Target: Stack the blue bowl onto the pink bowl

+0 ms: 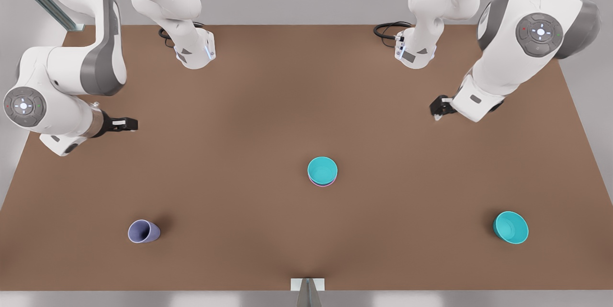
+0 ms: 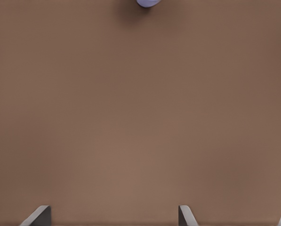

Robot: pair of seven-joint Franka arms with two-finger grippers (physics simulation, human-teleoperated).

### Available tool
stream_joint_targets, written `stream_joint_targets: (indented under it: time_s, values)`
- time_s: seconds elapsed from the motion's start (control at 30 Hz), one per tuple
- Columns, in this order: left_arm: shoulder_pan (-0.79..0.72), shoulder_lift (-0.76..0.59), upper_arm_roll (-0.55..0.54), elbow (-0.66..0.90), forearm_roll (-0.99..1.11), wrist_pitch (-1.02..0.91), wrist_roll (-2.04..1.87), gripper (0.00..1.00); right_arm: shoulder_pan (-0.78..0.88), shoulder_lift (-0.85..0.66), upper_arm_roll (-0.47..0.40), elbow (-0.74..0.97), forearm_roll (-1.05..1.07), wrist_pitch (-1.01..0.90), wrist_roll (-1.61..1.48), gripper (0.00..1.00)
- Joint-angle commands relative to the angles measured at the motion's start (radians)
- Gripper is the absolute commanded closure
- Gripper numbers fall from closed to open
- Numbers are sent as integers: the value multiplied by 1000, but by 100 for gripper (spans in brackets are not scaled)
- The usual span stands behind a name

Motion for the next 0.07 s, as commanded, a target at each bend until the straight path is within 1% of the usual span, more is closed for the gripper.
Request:
stream_joint_targets:
  time_s: [0.0, 0.03]
  values:
    - [6, -9, -17, -13, 28, -49, 334, 0, 0, -1, 0, -1, 3, 1, -3, 0]
    - [6, -6, -17, -11, 28, -49, 333, 0, 0, -1, 0, -1, 3, 1, -3, 0]
